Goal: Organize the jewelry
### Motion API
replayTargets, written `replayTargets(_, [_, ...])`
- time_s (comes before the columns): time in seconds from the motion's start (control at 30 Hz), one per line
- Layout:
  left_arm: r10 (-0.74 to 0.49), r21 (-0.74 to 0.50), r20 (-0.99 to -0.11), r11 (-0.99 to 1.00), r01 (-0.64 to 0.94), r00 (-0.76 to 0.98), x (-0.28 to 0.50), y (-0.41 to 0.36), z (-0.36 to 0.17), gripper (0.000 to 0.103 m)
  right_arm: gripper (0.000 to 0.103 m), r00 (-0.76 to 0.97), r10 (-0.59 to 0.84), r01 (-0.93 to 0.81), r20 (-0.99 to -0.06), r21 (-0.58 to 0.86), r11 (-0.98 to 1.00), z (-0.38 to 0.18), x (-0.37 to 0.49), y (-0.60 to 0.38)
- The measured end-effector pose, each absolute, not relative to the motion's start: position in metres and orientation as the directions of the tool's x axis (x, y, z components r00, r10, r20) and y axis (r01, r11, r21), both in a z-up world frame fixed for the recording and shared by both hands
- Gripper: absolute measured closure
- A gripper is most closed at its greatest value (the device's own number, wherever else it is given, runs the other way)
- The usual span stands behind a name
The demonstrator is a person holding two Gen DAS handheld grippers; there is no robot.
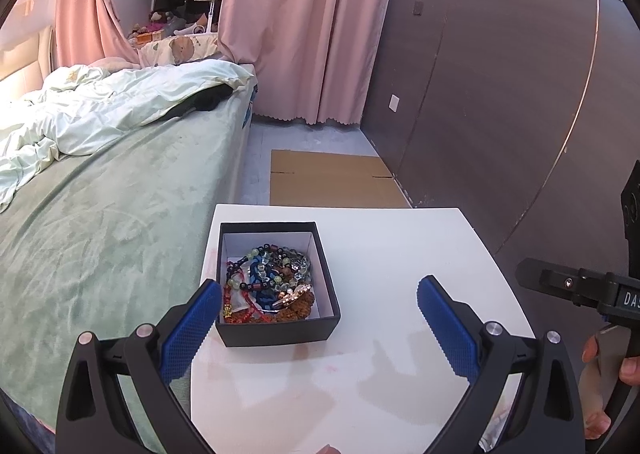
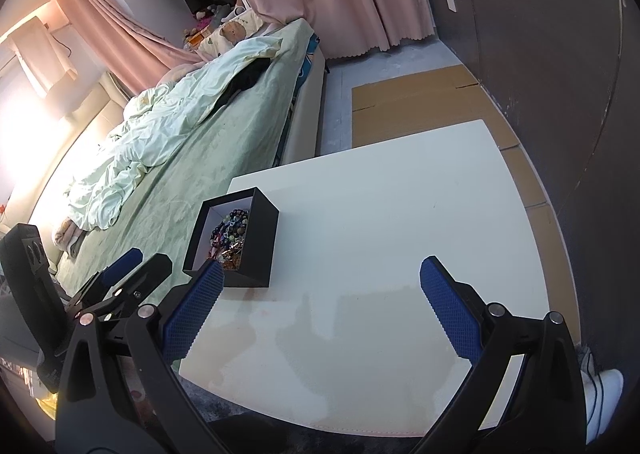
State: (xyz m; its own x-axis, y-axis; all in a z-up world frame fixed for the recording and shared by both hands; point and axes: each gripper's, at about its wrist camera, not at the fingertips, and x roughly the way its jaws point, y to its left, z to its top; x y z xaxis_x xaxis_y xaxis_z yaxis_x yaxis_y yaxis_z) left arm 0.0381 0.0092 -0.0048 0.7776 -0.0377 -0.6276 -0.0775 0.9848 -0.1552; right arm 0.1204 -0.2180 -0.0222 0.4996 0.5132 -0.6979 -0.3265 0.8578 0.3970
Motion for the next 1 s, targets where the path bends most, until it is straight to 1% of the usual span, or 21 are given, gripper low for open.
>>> replayTargets(0.2, [-0.012, -0.148, -0.611, 0.984, -0.099, 0.791, 0.0336, 0.0116, 0.0002, 0.008, 0.005, 0.507, 0.510, -0.342, -0.695, 0.381, 0.859, -0.0198, 0.1176, -0.2190])
replayTargets(1.0, [0.006, -0.110, -0.595, 0.990, -0.089, 0.803, 0.0288, 0.0046, 0.0020, 0.008, 0.005, 0.511, 0.490, -0.335, -0.706, 0.362, 0.870, -0.0210, 0.1186, -0.2201])
